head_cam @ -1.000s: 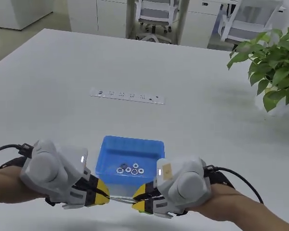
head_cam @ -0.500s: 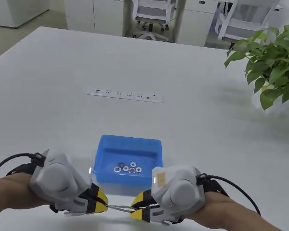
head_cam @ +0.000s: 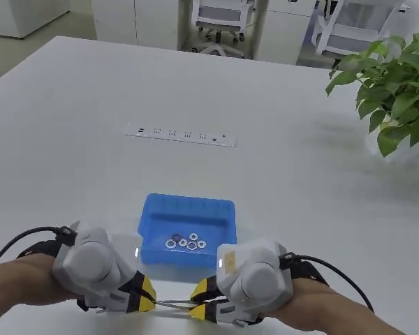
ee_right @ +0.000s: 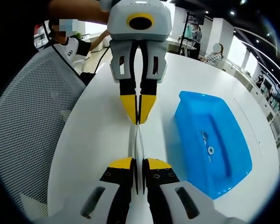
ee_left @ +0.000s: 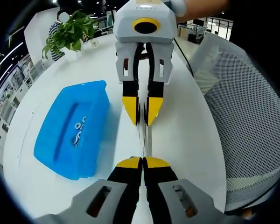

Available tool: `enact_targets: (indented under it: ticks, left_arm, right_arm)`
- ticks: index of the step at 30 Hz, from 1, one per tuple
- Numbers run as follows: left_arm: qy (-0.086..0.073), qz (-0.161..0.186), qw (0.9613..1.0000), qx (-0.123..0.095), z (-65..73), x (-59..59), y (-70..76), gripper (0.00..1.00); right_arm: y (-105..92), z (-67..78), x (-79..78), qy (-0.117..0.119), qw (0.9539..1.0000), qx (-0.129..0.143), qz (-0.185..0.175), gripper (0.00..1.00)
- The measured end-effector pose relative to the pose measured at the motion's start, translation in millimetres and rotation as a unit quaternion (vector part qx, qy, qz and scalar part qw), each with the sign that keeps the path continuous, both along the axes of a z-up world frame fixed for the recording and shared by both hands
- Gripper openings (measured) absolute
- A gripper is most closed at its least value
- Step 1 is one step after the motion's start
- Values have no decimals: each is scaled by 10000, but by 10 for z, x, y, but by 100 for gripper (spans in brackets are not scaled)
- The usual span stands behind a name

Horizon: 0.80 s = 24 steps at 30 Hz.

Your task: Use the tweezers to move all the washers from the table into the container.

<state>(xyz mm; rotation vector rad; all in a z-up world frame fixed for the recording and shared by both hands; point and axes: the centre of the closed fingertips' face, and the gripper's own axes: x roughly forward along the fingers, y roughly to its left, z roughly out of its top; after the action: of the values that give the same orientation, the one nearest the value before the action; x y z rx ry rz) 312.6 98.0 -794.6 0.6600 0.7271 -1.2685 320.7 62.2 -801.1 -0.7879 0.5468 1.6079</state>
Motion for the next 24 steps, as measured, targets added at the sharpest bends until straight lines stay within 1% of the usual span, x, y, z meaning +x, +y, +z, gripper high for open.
enact_targets:
  ticks: [9,13,16,18,20,24]
  left_arm:
    - [47,-32,9999,119,-59,-20,3,5]
    - [59,-12,9999,152,-92,-12,7,5]
    - [76,-21,9997,228,-114,-19,11,5]
    - [91,-5,9998,201,-100,-18,7,5]
    - [144,47,9997,177,-99,-21,7,5]
    - [144,46,9997,183,-98,-23,5,5]
  right_arm:
    - [-11,-49,-30,-50,9999,-67,91,11]
    - [-17,-50,-18,-26,9999,-69,71,11]
    - [-17,-54,-12,-10,9999,-82,59,11]
    - [-18,-54,-15,20,9999,-101,39,11]
    - [-18,-51,-15,46,9999,-116,22,12]
    - [-18,-54,-13,16,9999,-142,51,12]
